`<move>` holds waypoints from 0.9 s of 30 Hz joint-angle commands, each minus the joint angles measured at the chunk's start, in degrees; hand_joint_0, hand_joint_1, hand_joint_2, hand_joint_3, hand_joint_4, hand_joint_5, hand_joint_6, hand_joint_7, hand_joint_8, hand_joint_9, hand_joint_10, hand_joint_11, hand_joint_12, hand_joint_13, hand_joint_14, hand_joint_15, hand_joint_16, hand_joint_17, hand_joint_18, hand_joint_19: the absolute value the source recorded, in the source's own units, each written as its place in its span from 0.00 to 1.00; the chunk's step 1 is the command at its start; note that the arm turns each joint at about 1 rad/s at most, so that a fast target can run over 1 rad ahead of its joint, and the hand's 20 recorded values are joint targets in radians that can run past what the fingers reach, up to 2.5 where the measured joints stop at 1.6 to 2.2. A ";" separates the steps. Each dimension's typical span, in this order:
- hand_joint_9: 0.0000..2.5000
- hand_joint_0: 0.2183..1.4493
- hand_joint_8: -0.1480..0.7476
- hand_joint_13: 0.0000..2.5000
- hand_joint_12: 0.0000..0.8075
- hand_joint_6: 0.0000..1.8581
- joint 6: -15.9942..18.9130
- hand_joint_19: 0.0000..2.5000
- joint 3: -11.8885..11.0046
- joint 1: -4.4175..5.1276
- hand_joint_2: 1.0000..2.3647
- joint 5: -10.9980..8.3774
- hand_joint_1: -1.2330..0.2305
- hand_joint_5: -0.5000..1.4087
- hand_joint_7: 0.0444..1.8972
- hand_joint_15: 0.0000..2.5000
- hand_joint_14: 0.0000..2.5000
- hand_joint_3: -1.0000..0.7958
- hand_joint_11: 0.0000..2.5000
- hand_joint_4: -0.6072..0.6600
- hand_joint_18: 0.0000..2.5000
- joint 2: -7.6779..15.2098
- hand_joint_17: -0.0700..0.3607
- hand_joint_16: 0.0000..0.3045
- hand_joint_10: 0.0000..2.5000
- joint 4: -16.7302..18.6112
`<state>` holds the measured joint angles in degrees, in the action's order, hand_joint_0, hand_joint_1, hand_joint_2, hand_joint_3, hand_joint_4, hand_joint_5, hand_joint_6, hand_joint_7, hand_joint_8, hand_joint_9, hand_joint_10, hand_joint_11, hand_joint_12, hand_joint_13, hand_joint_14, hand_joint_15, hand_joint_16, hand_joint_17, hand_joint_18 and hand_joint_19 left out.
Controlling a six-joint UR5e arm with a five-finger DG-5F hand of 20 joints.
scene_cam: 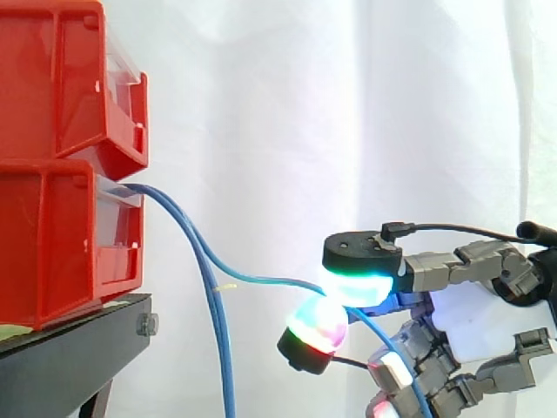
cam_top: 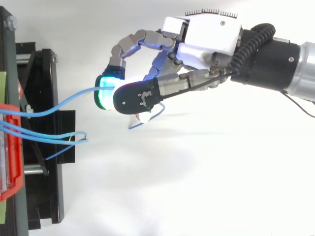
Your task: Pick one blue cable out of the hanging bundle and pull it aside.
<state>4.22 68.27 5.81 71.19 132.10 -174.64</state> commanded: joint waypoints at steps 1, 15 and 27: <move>0.51 0.26 0.47 0.41 0.41 0.49 0.00 0.15 0.02 0.08 0.19 0.00 0.29 0.24 0.50 0.23 0.01 0.54 0.26 0.28 0.36 0.00 0.48 0.20 0.01 0.00; 0.51 0.26 0.47 0.41 0.41 0.48 0.00 0.15 0.11 -0.01 0.18 0.00 0.29 0.24 0.50 0.23 0.01 0.55 0.26 0.27 0.36 0.00 0.48 0.20 0.01 0.00; 0.51 0.26 0.47 0.41 0.41 0.48 0.00 0.15 0.11 -0.01 0.18 0.00 0.29 0.24 0.50 0.23 0.01 0.55 0.26 0.27 0.36 0.00 0.48 0.20 0.01 0.00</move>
<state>4.22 68.38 5.80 71.19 132.10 -174.64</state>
